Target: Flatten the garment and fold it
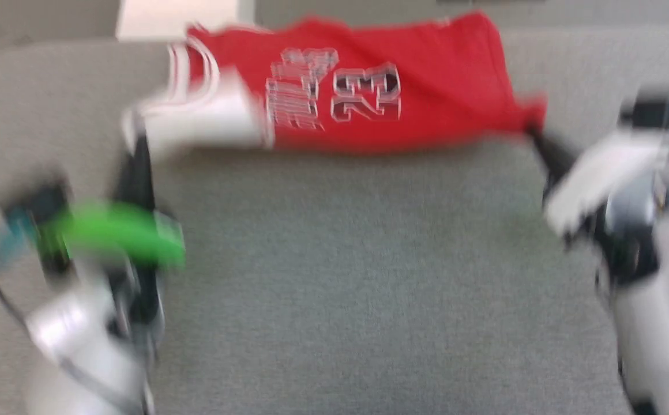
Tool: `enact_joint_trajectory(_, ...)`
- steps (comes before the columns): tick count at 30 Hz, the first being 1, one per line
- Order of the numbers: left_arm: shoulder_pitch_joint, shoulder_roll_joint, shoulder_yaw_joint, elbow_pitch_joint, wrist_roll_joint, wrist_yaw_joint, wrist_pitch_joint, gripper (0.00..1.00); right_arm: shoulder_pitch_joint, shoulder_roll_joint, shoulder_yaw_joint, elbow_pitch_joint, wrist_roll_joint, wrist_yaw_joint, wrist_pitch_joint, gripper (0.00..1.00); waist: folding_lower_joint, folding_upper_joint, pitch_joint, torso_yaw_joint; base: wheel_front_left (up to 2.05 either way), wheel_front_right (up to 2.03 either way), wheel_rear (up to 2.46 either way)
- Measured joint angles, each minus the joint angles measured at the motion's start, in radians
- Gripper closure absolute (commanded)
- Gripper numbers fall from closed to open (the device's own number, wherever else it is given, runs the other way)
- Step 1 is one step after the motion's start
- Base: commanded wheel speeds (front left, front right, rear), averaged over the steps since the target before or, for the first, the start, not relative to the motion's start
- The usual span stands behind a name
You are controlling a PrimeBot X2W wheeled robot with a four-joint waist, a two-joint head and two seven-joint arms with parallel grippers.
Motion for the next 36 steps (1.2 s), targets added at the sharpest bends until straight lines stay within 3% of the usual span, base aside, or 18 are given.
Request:
enact_joint_trajectory(5, 0.309, -0.029, -0.018, -0.096, -0.039, 0.061, 0.027, 1.00, 0.241, -0.001, 0.022, -0.059, 0.006, 0.000, -0.020, 1.00, 0.0000, 0.0000, -0.106, 0.015, 0.00, 0.00, 0.00)
enact_joint_trajectory(10, 0.497, -0.036, -0.037, -0.172, -0.076, 0.117, 0.098, 1.00, 0.429, -0.008, 0.014, -0.101, -0.012, 0.000, -0.018, 1.00, 0.0000, 0.0000, -0.196, 0.029, 0.00, 0.00, 0.00)
enact_joint_trajectory(16, 0.702, -0.025, -0.037, -0.245, -0.112, 0.199, 0.170, 1.00, 0.615, 0.002, -0.031, -0.171, -0.012, 0.000, 0.053, 1.00, 0.0000, 0.0000, -0.280, 0.040, 0.00, 0.00, 0.00)
enact_joint_trajectory(22, 0.837, -0.018, -0.024, -0.328, -0.140, 0.243, 0.196, 1.00, 0.759, 0.020, -0.076, -0.262, -0.012, 0.000, 0.179, 1.00, 0.0000, 0.0000, -0.325, 0.041, 0.00, 0.00, 0.00)
enact_joint_trajectory(29, 0.836, 0.012, -0.020, -0.408, -0.122, 0.251, 0.199, 1.00, 0.762, 0.034, -0.108, -0.378, -0.053, 0.000, 0.227, 1.00, 0.0000, 0.0000, -0.312, 0.026, 0.00, 0.00, 0.00)
enact_joint_trajectory(36, 0.615, 0.044, -0.047, -0.379, -0.065, 0.250, 0.234, 1.00, 0.663, 0.063, -0.108, -0.374, -0.103, 0.000, 0.243, 1.00, 0.0000, 0.0000, -0.262, 0.022, 0.00, 0.00, 0.00)
